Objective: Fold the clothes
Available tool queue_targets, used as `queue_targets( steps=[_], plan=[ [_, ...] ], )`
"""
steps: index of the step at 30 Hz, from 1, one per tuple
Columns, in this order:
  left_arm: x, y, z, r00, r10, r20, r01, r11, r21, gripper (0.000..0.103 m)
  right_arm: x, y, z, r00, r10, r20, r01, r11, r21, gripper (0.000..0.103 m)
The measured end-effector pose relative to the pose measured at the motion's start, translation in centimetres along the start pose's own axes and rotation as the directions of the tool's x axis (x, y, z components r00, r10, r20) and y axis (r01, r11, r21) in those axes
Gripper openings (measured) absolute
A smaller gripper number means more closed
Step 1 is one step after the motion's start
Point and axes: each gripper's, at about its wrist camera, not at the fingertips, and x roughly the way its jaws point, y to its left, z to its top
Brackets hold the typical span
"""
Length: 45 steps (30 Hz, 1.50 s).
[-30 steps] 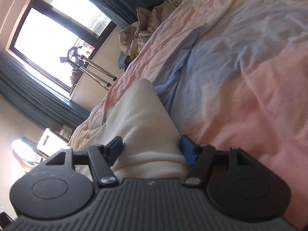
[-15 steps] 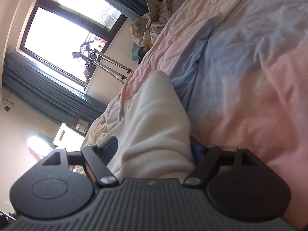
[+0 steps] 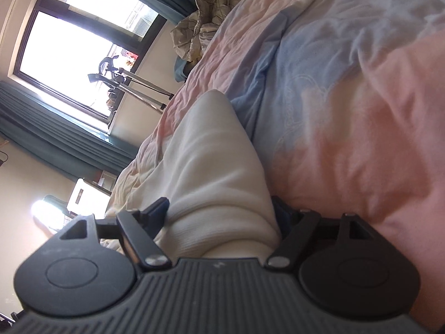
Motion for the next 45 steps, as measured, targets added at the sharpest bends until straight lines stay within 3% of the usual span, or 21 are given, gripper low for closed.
queue_targets(
  steps=[3,5,7,11,16,19,21,24,31,34,41,45],
  plan=[
    [0.0,0.0,0.0,1.0,0.002,0.0,-0.002,1.0,-0.004,0.083,-0.9,1.2,0.2,0.993,0.114,0.037,-0.114,0.993,-0.02,0.082],
    [0.0,-0.1,0.0,1.0,0.004,0.0,-0.004,1.0,-0.004,0.083,-1.6,1.7,0.6,0.972,0.223,0.074,-0.224,0.975,-0.001,0.082],
    [-0.1,-0.1,0.0,1.0,0.004,0.001,-0.004,1.0,-0.003,0.083,-1.6,1.9,0.9,0.964,0.254,0.079,-0.256,0.967,0.008,0.082],
    [-0.1,-0.3,-0.1,1.0,0.006,0.006,-0.006,1.0,0.005,0.083,-0.4,0.4,0.6,0.989,0.148,0.024,-0.149,0.987,0.055,0.082],
    [-0.2,-0.3,-0.1,1.0,0.005,0.009,-0.005,1.0,0.003,0.083,0.6,-0.6,0.0,0.996,0.084,-0.012,-0.083,0.993,0.086,0.075],
    [-0.2,-0.4,-0.1,1.0,0.005,0.016,-0.005,1.0,0.004,0.083,0.3,0.0,0.0,0.997,0.071,0.007,-0.071,0.995,0.076,0.061],
    [-0.3,-0.5,-0.2,1.0,0.001,0.018,-0.001,1.0,0.004,0.083,0.0,0.9,0.0,0.999,0.042,0.018,-0.043,0.999,0.018,0.043],
    [-1.1,-0.7,-0.1,0.999,-0.018,0.037,0.018,1.0,0.012,0.082,-0.3,2.4,0.0,0.998,0.013,0.055,-0.01,0.998,-0.056,0.034],
    [-4.4,-1.3,1.2,0.984,-0.053,0.171,0.049,0.998,0.029,0.083,-1.4,5.4,0.4,0.991,-0.02,0.132,0.047,0.979,-0.2,0.029],
    [-4.4,-1.9,2.5,0.977,-0.021,0.214,0.015,1.0,0.026,0.083,-2.0,6.3,1.1,0.987,-0.004,0.163,0.04,0.974,-0.222,0.029],
    [-0.8,-4.3,3.2,0.992,0.028,0.123,-0.037,0.997,0.071,0.085,-4.4,7.4,3.4,0.973,0.038,0.23,0.017,0.972,-0.234,0.028],
    [0.7,-7.6,2.3,0.997,-0.003,0.081,-0.009,0.988,0.151,0.085,-6.0,7.7,4.7,0.959,0.052,0.279,0.019,0.969,-0.245,0.028]
  ],
)
